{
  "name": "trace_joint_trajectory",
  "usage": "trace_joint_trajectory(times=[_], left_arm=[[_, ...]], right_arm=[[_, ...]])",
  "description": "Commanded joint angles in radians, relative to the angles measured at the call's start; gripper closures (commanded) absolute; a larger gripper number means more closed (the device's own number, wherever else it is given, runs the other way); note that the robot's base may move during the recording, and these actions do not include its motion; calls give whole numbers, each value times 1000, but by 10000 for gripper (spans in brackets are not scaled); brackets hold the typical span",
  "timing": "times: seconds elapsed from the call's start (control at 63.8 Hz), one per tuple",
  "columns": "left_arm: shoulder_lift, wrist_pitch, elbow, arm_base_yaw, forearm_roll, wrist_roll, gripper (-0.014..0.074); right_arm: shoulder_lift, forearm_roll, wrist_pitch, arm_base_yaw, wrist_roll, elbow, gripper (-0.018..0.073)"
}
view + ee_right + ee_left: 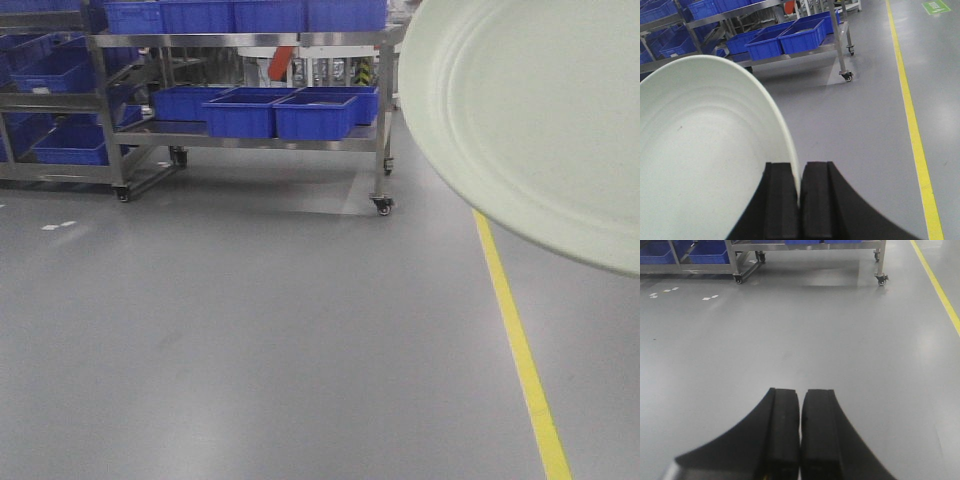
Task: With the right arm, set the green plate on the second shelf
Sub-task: 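Hold the plate raised in the right gripper while driving away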
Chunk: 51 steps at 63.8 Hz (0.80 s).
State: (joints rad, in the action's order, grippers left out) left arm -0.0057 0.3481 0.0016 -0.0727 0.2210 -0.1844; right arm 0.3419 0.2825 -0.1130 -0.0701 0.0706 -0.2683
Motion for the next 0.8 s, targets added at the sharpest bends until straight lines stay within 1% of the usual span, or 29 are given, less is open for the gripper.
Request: trace_joint_trajectory(times=[0.0,0.784], left_arm=[[-22,-61,42,-5,1,-5,472],[-22,-61,42,-5,1,-5,472]], right_arm=[[3,6,107,4,-2,-32,504],[3,6,107,4,-2,-32,504]])
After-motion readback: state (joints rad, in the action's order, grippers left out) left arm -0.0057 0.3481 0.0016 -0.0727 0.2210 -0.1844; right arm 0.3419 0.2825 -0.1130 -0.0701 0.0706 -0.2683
